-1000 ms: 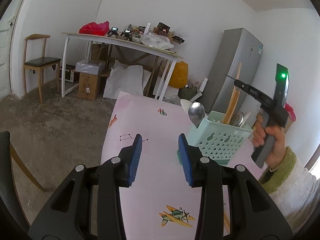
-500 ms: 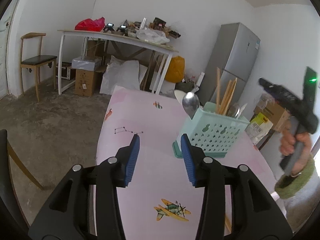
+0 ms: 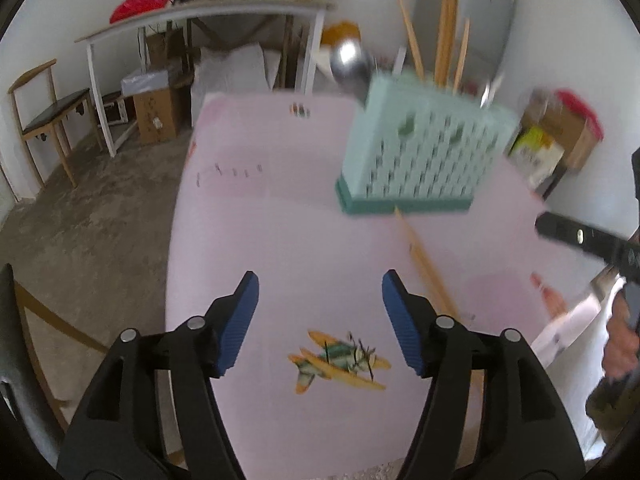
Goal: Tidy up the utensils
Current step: 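Move both open tools down to the remaining chopsticks on the table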
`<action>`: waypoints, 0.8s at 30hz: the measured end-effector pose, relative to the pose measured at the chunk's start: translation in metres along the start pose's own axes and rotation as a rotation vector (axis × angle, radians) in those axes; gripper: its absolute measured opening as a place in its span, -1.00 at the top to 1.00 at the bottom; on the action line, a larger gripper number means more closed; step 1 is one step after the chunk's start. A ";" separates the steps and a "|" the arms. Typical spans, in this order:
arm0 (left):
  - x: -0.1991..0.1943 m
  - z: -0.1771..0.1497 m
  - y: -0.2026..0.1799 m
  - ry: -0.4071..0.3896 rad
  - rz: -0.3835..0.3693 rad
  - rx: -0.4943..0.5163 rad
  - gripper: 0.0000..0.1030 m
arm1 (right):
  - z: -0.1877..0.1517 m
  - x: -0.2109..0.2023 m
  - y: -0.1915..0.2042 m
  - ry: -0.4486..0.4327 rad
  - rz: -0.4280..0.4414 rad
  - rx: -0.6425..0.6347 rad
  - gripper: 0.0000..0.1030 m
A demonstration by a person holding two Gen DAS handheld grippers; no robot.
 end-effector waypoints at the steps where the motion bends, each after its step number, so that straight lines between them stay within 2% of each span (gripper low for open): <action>1: 0.004 -0.002 -0.002 0.023 0.006 0.006 -0.21 | -0.006 0.007 0.000 0.028 0.007 0.013 0.05; 4: 0.018 -0.009 -0.009 0.089 0.009 0.019 -0.21 | -0.023 0.024 0.004 0.100 0.017 0.028 0.22; 6: 0.021 -0.013 -0.012 0.104 0.011 0.029 -0.21 | -0.033 0.036 0.008 0.155 0.016 0.018 0.38; 10: 0.022 -0.017 -0.016 0.110 0.015 0.045 -0.22 | -0.042 0.051 0.017 0.214 0.011 -0.014 0.53; 15: 0.021 -0.019 -0.017 0.114 0.012 0.051 -0.22 | -0.048 0.061 0.021 0.255 -0.003 -0.043 0.71; 24: 0.015 -0.019 -0.026 0.096 -0.035 0.076 -0.22 | -0.048 0.065 0.024 0.260 -0.037 -0.068 0.85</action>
Point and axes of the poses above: each gripper's, at about its wrist camera, not at the fingertips, and x roughly the way its jaws point, y to its left, z to its top, the point moved 1 cm from there along x, roughly the way its jaws point, and after that the axes turned 10 degrees about z, right-handed, at the moved point
